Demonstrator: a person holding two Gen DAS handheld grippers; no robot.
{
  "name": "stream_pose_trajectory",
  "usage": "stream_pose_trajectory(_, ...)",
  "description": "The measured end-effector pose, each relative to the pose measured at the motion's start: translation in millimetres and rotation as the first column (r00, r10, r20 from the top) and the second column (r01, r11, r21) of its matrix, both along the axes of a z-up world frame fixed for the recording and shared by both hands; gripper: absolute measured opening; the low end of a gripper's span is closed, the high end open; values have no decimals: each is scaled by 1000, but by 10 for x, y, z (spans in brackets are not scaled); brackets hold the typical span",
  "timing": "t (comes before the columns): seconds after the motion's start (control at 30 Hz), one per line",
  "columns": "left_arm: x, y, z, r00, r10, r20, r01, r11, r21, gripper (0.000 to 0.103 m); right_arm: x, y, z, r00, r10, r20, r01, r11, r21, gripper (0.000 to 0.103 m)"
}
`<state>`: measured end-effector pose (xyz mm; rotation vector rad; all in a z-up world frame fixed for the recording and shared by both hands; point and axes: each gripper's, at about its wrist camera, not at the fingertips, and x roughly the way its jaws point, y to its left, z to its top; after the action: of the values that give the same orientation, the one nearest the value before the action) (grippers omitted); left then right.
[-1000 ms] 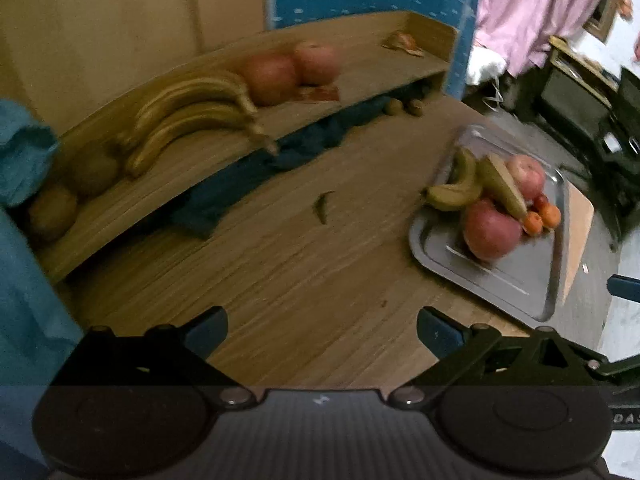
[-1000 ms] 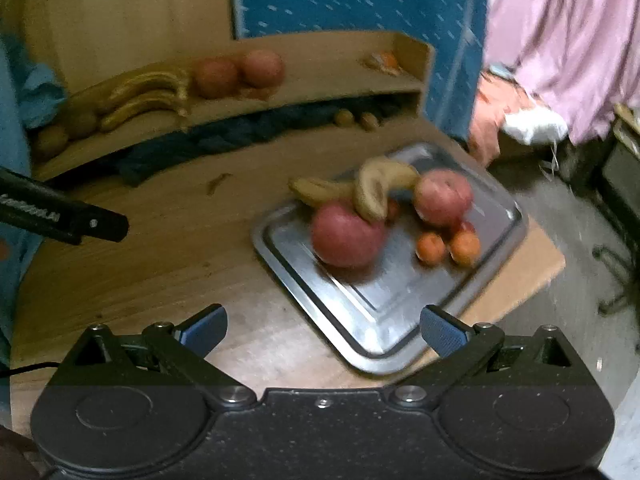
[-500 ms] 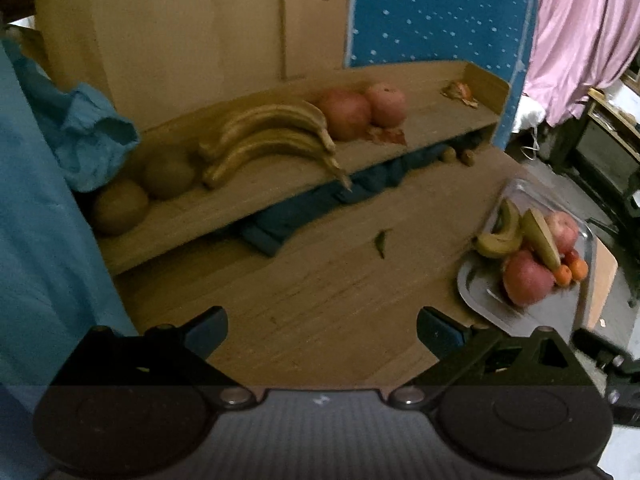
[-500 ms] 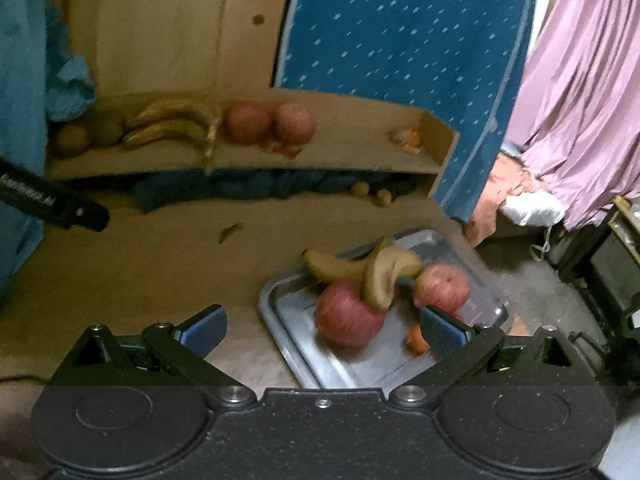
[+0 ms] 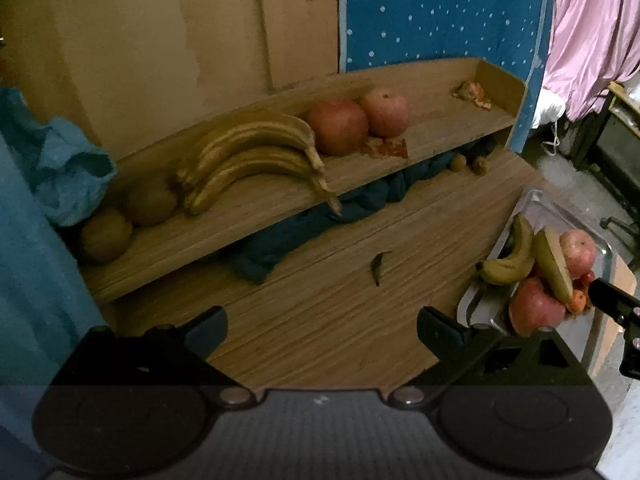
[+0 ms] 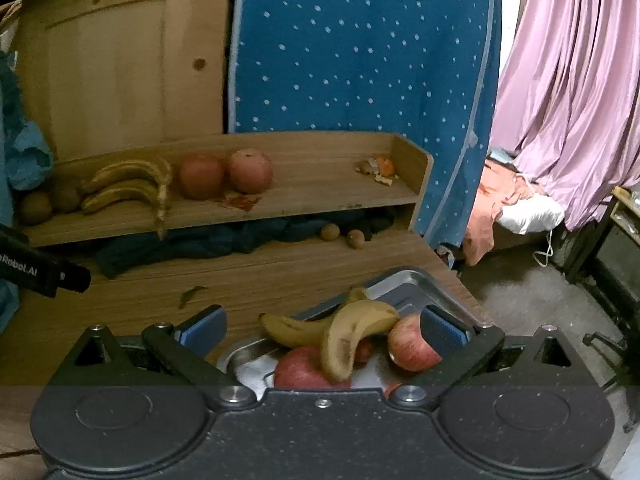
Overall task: Organize fruits
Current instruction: 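Withdraw both open tools from the tray toward the wooden shelf, then reach both tools under the wooden shelf toward the small brown round fruits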
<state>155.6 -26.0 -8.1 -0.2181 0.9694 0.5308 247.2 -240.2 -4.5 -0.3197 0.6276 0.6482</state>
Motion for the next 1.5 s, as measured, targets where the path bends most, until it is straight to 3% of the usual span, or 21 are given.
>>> stream_pose_trajectory(0.33, 691, -90, -116, 998, 29, -52, -29, 1000, -4, 103, 768, -27, -239, 996, 42, -77, -42, 999, -6, 102)
stream_pose_trajectory(0.47, 997, -131, -112, 1000, 18, -12, -19, 998, -57, 103, 1108, 9, -398, 991, 111, -73, -113, 993, -26, 102)
stream_pose_trajectory(0.6, 1382, -218, -130, 1000, 15, -25, -17, 998, -53, 103, 1476, 31, -556, 983, 184, -28, -184, 983, -6, 102)
stream_pose_trajectory(0.77, 1846, -244, -229, 998, 67, -7, -68, 995, -74, 103, 1987, 111, -676, 960, 278, -4, -278, 960, -32, 102)
stream_pose_trajectory(1.0, 2356, -278, -490, 987, 156, -24, -158, 982, -105, 103, 2604, 305, -881, 930, 361, -75, -366, 926, -90, 102)
stream_pose_trajectory(1.13, 2549, -308, -586, 978, 207, 5, -205, 973, -106, 103, 2721, 445, -1041, 912, 397, -101, -408, 904, -131, 101)
stream_pose_trajectory(1.5, 2978, -218, -853, 972, 235, 0, -232, 958, -171, 103, 2894, 724, -1208, 819, 550, -165, -564, 824, -50, 91)
